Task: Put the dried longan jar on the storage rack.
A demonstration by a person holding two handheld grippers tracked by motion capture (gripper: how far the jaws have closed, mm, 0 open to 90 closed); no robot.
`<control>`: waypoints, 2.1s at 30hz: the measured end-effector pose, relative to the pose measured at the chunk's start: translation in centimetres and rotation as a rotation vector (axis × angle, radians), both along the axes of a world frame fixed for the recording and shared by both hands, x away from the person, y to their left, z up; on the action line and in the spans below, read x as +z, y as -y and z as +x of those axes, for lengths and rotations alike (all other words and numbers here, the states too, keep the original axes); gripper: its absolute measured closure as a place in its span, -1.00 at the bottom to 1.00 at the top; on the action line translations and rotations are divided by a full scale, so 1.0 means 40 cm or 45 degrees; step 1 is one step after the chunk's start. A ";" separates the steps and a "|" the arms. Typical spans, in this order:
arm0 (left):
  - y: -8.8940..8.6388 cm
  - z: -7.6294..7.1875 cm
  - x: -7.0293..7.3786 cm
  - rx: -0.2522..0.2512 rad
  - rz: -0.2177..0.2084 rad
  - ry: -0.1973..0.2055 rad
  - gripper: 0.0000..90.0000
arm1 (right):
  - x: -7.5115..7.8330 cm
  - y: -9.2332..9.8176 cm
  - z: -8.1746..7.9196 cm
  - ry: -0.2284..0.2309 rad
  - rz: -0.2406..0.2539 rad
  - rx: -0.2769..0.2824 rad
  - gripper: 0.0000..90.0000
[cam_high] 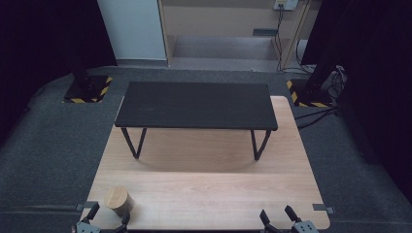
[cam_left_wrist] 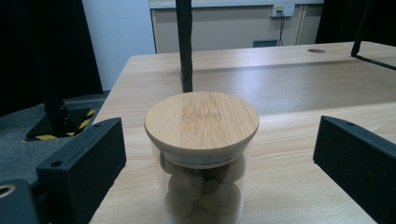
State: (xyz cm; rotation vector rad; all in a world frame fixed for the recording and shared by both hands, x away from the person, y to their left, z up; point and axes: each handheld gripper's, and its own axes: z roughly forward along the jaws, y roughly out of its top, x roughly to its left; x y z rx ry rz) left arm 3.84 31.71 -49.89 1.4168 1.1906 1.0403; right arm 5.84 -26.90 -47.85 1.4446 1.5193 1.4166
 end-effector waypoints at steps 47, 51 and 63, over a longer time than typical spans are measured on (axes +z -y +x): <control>-0.043 0.102 0.056 -0.122 0.024 -0.120 -0.46 | -0.004 -0.022 0.010 -0.030 -0.004 -0.002 -0.84; -0.044 0.112 0.123 -0.159 0.027 -0.113 -0.46 | -0.004 -0.034 0.011 -0.020 -0.005 0.027 -0.84; -0.038 0.191 0.302 -0.270 0.002 -0.031 -0.46 | -0.004 -0.035 0.002 -0.006 0.010 0.033 -0.84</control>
